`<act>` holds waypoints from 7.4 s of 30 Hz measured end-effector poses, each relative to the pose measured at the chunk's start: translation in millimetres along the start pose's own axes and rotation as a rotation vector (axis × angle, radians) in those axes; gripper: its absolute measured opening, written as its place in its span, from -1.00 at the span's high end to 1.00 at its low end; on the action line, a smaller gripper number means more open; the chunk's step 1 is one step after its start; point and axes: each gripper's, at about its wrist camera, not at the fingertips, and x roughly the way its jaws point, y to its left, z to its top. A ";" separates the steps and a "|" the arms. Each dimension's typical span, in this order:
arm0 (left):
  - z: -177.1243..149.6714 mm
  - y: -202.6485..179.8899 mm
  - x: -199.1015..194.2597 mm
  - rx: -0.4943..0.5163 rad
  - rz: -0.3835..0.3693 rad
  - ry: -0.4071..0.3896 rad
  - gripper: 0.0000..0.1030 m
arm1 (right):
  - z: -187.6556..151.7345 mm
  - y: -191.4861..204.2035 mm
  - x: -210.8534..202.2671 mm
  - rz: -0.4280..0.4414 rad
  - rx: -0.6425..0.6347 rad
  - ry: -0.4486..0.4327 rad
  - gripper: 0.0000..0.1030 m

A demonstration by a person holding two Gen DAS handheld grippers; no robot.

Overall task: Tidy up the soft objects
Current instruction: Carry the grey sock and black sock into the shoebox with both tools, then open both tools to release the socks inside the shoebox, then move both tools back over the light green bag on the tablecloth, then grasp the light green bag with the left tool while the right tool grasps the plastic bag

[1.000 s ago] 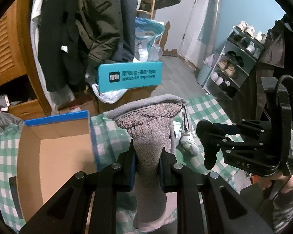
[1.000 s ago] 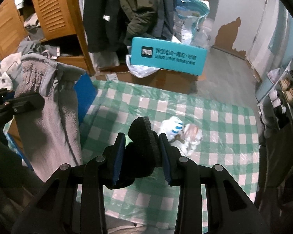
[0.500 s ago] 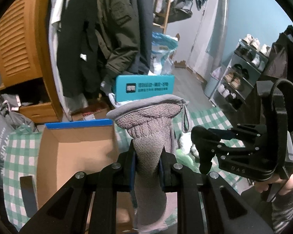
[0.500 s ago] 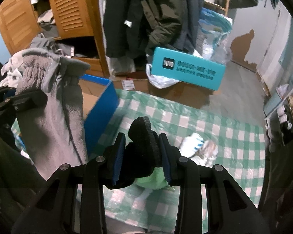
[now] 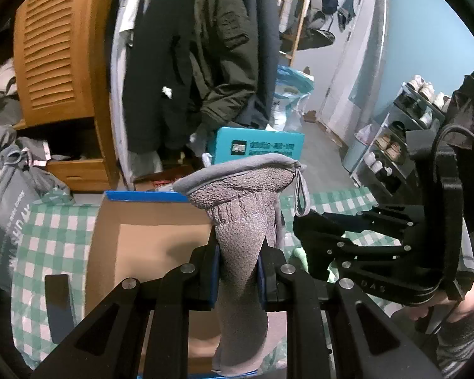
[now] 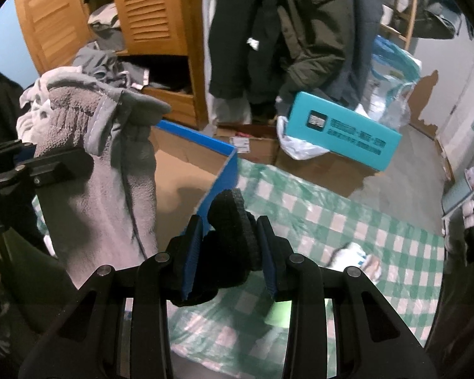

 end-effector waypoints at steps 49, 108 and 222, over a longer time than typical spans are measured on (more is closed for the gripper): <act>-31.8 86.5 35.6 -0.162 0.192 0.107 -0.19 | 28.8 62.4 71.7 0.095 -0.032 0.095 -0.17; -48.7 -103.4 116.8 0.137 -0.030 0.291 -0.28 | -64.7 -113.8 6.9 -0.065 0.265 0.067 -0.30; -83.8 -117.6 234.7 0.054 -0.116 0.561 0.77 | -149.1 -148.2 127.1 -0.091 0.310 0.361 0.29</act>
